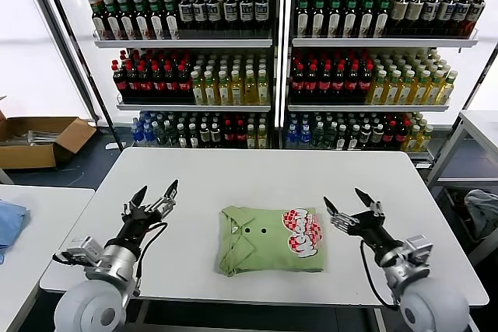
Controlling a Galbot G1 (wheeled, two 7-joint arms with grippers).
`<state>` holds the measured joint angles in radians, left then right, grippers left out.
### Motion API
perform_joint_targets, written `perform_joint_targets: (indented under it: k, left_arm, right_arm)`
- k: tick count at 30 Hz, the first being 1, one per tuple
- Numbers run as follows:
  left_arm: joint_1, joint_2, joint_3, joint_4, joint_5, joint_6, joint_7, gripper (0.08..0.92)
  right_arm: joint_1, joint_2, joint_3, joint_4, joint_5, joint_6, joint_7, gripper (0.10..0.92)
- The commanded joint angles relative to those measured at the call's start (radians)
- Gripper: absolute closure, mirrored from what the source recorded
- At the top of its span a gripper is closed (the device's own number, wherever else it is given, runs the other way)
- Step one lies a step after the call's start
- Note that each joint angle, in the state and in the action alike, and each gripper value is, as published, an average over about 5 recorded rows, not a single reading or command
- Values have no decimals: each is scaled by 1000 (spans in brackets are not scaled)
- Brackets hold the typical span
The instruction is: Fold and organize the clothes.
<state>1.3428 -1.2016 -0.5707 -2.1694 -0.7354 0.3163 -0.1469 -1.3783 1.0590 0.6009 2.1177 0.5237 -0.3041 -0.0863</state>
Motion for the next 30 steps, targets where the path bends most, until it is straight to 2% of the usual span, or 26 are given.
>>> perform_joint_targets:
  k: [1,7,18,30]
  left_arm:
    - [184,-56,-218,-62,357,-109,210,177]
    - [220,-64,-299,-52,361,-164,240,177]
    - [220,-58,-268,-16,335,-209,247,177]
    - [218,-48,-326,-6,395,-223,328,177]
  right_arm:
    - [-261,147,286,46,-76,166,-134,203]
    - [-255,167,292,31,-110,176,-146,203]
    - [-280,171,326,5,-115,179,-157,203]
    - [-254,191,416,-35,-49,161,-207,203]
